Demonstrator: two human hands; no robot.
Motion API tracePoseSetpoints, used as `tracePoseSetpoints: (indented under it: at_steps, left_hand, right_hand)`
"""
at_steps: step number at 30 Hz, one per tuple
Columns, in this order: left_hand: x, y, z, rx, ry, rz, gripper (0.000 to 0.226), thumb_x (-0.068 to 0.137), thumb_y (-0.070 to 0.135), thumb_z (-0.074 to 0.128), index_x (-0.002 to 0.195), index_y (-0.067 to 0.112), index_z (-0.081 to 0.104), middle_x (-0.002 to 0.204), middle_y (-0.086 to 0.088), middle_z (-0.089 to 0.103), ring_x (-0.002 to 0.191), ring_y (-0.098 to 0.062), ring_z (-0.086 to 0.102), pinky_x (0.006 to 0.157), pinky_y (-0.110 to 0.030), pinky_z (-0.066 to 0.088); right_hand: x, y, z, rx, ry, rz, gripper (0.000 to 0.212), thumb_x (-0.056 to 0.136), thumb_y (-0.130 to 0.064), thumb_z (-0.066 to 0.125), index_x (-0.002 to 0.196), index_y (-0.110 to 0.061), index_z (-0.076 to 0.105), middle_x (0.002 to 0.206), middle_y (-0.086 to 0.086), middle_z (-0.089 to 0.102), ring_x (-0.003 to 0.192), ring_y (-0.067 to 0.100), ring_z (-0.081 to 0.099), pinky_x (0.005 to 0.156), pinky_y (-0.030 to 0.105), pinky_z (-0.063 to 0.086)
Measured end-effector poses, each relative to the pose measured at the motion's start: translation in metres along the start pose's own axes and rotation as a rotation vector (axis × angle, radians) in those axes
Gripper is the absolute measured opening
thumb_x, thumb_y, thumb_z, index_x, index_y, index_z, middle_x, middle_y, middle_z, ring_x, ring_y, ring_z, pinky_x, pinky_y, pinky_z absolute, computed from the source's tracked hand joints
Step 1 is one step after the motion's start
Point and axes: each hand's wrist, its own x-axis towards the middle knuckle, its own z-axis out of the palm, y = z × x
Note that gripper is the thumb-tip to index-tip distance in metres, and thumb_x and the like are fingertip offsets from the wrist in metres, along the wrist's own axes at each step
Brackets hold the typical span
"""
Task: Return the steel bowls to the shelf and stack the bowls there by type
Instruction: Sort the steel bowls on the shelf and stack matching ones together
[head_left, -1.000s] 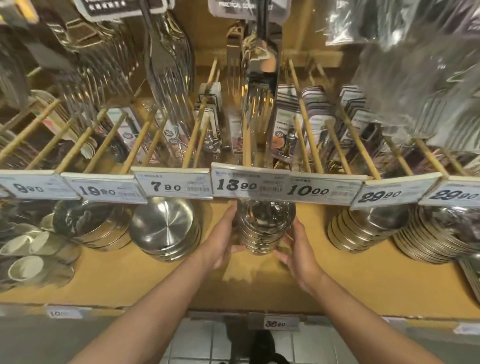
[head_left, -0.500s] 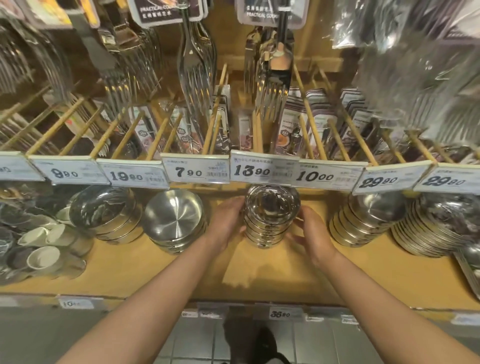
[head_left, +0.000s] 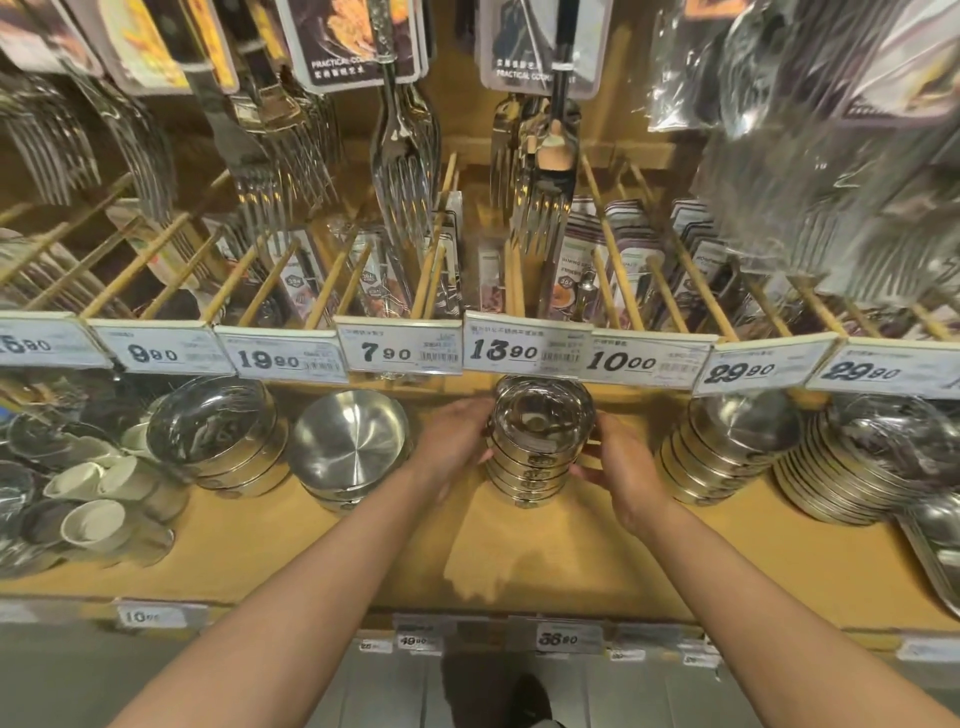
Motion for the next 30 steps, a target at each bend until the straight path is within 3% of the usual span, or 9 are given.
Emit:
tracePoseSetpoints:
  at_steps: [6,9,13,17,20,23,26,28,30]
  left_hand:
    - [0.001,-0.003,0.001,-0.048,0.012,-0.020,0.028,0.103,0.032,0.051,0.104,0.022,0.077,0.091,0.009,0.079,0.088,-0.008,0.068,0.069,-0.021,0.051]
    - [0.000,-0.005,0.000,-0.055,0.020,-0.021,0.027,0.103,0.032,0.051,0.103,0.026,0.077,0.095,0.010,0.079,0.094,-0.009,0.069,0.077,-0.027,0.053]
    - [-0.003,-0.015,-0.013,-0.050,0.066,-0.047,0.026,0.102,0.036,0.054,0.118,0.023,0.070,0.098,0.010,0.075,0.100,-0.016,0.067,0.090,-0.039,0.057]
    - [-0.017,-0.031,-0.027,-0.050,0.078,-0.103,0.030,0.103,0.034,0.054,0.126,0.018,0.065,0.109,0.000,0.068,0.096,-0.017,0.064,0.082,-0.034,0.055]
    - [-0.032,-0.044,-0.040,-0.043,0.085,-0.146,0.028,0.102,0.033,0.056,0.123,0.016,0.066,0.115,-0.003,0.068,0.103,-0.017,0.064,0.073,-0.029,0.057]
    - [-0.052,-0.057,-0.059,-0.066,0.090,-0.216,0.020,0.102,0.026,0.057,0.112,0.014,0.069,0.107,-0.005,0.070,0.092,-0.013,0.068,0.066,-0.025,0.060]
    - [-0.067,-0.070,-0.089,-0.064,0.127,-0.274,0.018,0.103,0.021,0.053,0.108,0.016,0.070,0.104,-0.005,0.075,0.089,-0.017,0.074,0.074,-0.030,0.060]
    - [-0.073,-0.077,-0.113,-0.072,0.187,-0.299,0.019,0.104,0.018,0.052,0.108,0.013,0.070,0.104,-0.008,0.079,0.091,-0.023,0.077,0.067,-0.028,0.060]
    - [-0.072,-0.082,-0.138,-0.082,0.324,-0.289,0.020,0.102,0.014,0.052,0.104,0.006,0.070,0.095,-0.012,0.079,0.086,-0.028,0.076,0.059,-0.028,0.056]
  right_hand:
    - [0.002,0.000,-0.001,-0.007,-0.008,0.029,0.034,0.105,-0.040,0.039,0.115,-0.025,0.068,0.119,0.003,0.069,0.110,0.022,0.065,0.080,0.034,0.059]
    - [0.003,0.000,-0.002,-0.011,-0.008,0.049,0.036,0.105,-0.039,0.038,0.121,-0.025,0.067,0.124,0.004,0.067,0.111,0.022,0.064,0.079,0.033,0.059]
    - [-0.002,-0.002,-0.006,0.022,-0.009,0.070,0.032,0.105,-0.037,0.039,0.120,-0.027,0.065,0.119,0.003,0.069,0.109,0.018,0.065,0.075,0.033,0.059]
    - [-0.008,0.001,-0.011,0.027,0.004,0.095,0.035,0.104,-0.039,0.040,0.125,-0.022,0.061,0.117,0.005,0.066,0.106,0.018,0.063,0.072,0.032,0.057]
    - [-0.017,0.006,-0.010,0.057,0.038,0.124,0.030,0.104,-0.037,0.039,0.112,-0.018,0.061,0.112,0.007,0.064,0.102,0.018,0.062,0.068,0.032,0.056]
    - [-0.029,0.024,-0.004,0.023,0.052,0.197,0.032,0.103,-0.034,0.040,0.105,-0.012,0.062,0.108,0.016,0.068,0.095,0.024,0.065,0.065,0.033,0.056]
    - [-0.045,0.054,0.014,-0.106,-0.106,0.300,0.034,0.101,-0.034,0.047,0.110,-0.006,0.066,0.096,0.016,0.071,0.090,0.030,0.068,0.058,0.027,0.056]
    - [-0.055,0.070,0.034,-0.128,-0.239,0.382,0.030,0.102,-0.032,0.051,0.109,-0.006,0.064,0.092,0.011,0.067,0.083,0.025,0.065,0.057,0.027,0.054]
    - [-0.058,0.076,0.059,-0.141,-0.314,0.403,0.025,0.102,-0.029,0.052,0.110,-0.008,0.062,0.100,0.007,0.066,0.088,0.022,0.065,0.061,0.029,0.055]
